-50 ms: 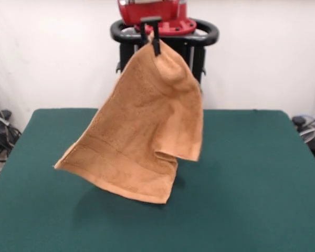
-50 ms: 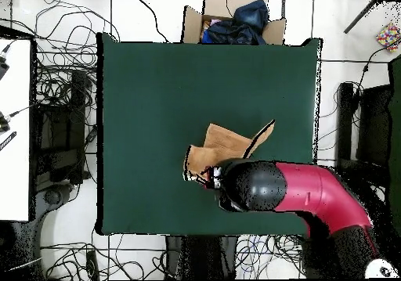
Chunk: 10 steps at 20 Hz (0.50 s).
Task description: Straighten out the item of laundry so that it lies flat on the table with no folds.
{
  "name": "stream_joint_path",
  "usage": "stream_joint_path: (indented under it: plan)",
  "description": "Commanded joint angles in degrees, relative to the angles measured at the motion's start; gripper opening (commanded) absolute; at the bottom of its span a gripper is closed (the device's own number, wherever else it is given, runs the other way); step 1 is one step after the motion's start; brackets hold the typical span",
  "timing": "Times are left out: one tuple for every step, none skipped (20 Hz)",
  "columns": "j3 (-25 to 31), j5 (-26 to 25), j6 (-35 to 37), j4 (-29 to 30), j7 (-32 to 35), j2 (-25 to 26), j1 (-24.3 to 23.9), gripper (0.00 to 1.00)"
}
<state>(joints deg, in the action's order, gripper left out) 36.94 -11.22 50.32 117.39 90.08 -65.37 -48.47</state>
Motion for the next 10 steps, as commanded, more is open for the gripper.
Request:
stream_joint_path:
  plan:
    - [9.0,5.5,4.3,-7.0,-13.9,-3.5,-2.1,0.0]
    - [9.4,5.5,4.2,-7.6,-13.6,-3.4,-2.2,0.0]
    - [9.2,5.2,4.6,-8.6,-12.7,-3.4,-2.0,0.0]
    - [9.2,5.1,5.1,-9.2,-12.1,-3.5,-1.9,0.0]
    - [9.4,5.1,6.0,-9.7,-12.2,-3.5,-2.0,0.0]
    - [9.4,5.1,6.3,-10.0,-11.8,-3.6,-2.1,0.0]
    - [9.6,5.3,6.2,-10.4,-11.6,-3.7,-2.3,0.0]
    - [9.7,5.2,6.4,-10.8,-11.4,-3.6,-2.3,0.0]
    - [9.6,5.0,6.6,-11.4,-11.1,-3.4,-2.1,0.0]
    - [9.6,4.9,6.7,-11.9,-11.0,-3.2,-2.1,0.0]
